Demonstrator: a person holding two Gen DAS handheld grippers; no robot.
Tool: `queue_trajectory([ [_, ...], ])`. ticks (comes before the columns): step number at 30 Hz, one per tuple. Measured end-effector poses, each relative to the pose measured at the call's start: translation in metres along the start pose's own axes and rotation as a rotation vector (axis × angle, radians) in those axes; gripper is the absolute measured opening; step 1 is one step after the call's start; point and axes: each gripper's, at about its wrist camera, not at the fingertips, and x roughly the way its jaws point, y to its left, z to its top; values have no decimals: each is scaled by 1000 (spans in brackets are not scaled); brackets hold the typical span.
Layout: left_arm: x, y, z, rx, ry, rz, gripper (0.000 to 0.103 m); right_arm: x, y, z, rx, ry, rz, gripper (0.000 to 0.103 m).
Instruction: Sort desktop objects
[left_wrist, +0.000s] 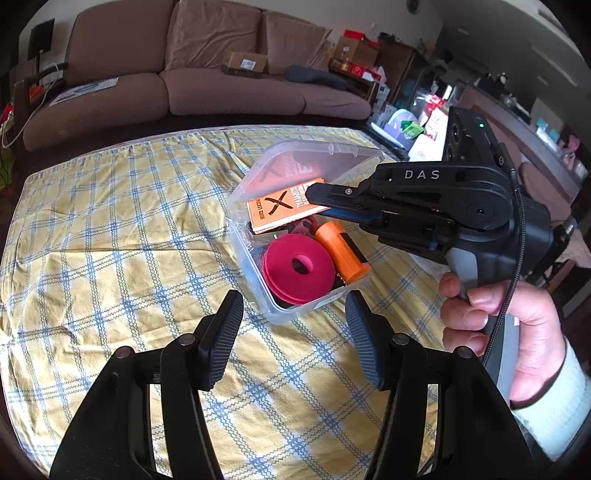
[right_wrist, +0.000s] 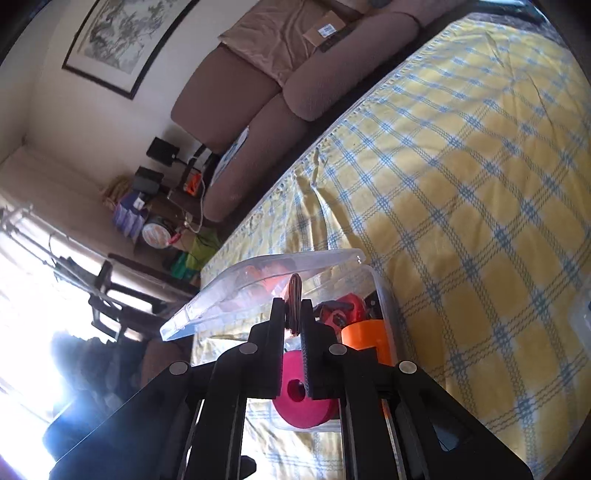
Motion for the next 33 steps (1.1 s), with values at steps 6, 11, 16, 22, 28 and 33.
queue_trajectory([
  [6,-3,-4,1,5,-4,-3,54,-14,18,-6,-237,10,-188,17],
  [11,-1,-7,2,11,1,-2,54,-9,7,-10,-245,32,-204,15],
  [16,-2,-4,1,12,0,-6,54,8,20,-7,-310,19,-241,14],
  [22,-3,1,3,-9,-4,-10,54,-2,22,-10,-329,24,-276,15],
  [28,-25,2,23,-32,-63,24,79,-65,37,-9,-410,-55,-254,15],
  [33,-54,10,78,-91,-166,20,81,-92,64,26,-466,-125,-240,40],
])
